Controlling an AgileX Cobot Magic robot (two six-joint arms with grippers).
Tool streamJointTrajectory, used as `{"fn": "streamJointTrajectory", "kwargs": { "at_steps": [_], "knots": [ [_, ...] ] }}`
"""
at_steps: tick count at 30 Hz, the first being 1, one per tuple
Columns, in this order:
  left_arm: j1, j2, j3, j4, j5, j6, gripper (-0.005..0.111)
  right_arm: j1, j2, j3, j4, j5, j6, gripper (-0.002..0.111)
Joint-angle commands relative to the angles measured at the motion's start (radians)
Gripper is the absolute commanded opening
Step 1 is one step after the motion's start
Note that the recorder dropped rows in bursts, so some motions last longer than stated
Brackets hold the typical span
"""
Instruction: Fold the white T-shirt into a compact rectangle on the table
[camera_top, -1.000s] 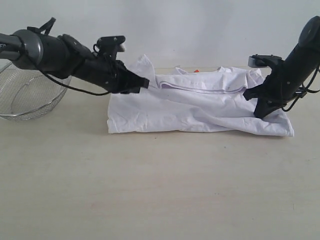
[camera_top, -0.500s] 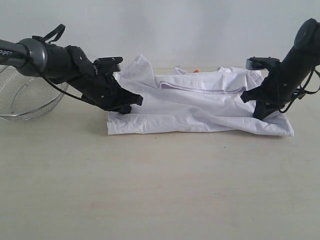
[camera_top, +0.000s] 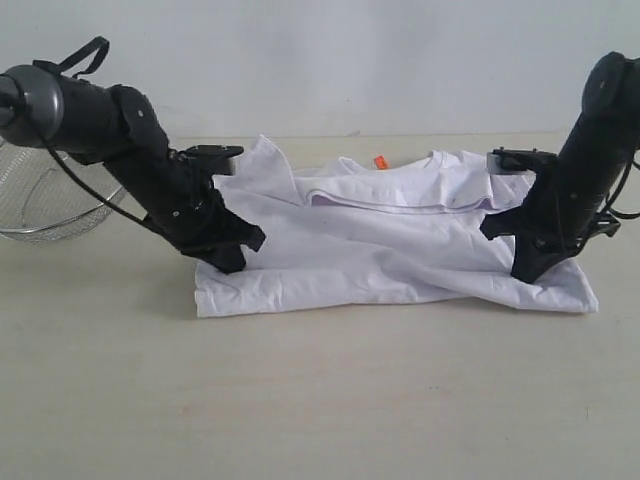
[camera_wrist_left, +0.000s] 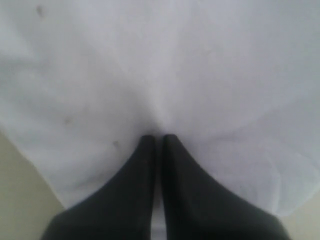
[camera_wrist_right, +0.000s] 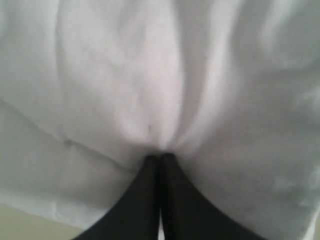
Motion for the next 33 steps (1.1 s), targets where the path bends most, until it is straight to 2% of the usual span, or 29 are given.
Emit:
{"fn": "streamJointTrajectory", "kwargs": {
  "at_steps": [1, 11, 15, 19, 21, 24, 29, 33],
  "knots": [
    [-0.004, -0.06, 0.224, -0.003, 0.075, 0.034, 0.005, 0.001, -0.06, 0.174, -0.044, -0.003, 0.042, 0.0],
    [-0.004, -0.267, 0.61, -0.039, -0.031, 0.061, 0.005, 0.003, -0.27, 0.521, -0.009, -0.141, 0.104, 0.0],
    [-0.004, -0.318, 0.685, -0.103, -0.069, 0.104, 0.005, 0.003, -0.355, 0.596, 0.021, -0.156, 0.098, 0.0],
    [-0.004, -0.372, 0.672, -0.18, -0.108, 0.179, 0.005, 0.003, -0.478, 0.595, 0.162, -0.237, -0.023, 0.0],
    [-0.004, -0.396, 0.638, -0.221, -0.106, 0.211, 0.005, 0.003, -0.547, 0.582, 0.239, -0.292, -0.079, 0.0],
    [-0.004, -0.416, 0.563, -0.286, -0.106, 0.26, 0.005, 0.003, -0.587, 0.538, 0.256, -0.358, -0.099, 0.0],
    [-0.004, -0.4, 0.455, -0.321, -0.083, 0.295, 0.005, 0.003, -0.535, 0.447, 0.251, -0.301, -0.114, 0.0],
    [-0.006, -0.365, 0.445, -0.328, -0.1, 0.295, 0.005, 0.003, -0.48, 0.44, 0.251, -0.277, -0.152, 0.0]
  ]
}}
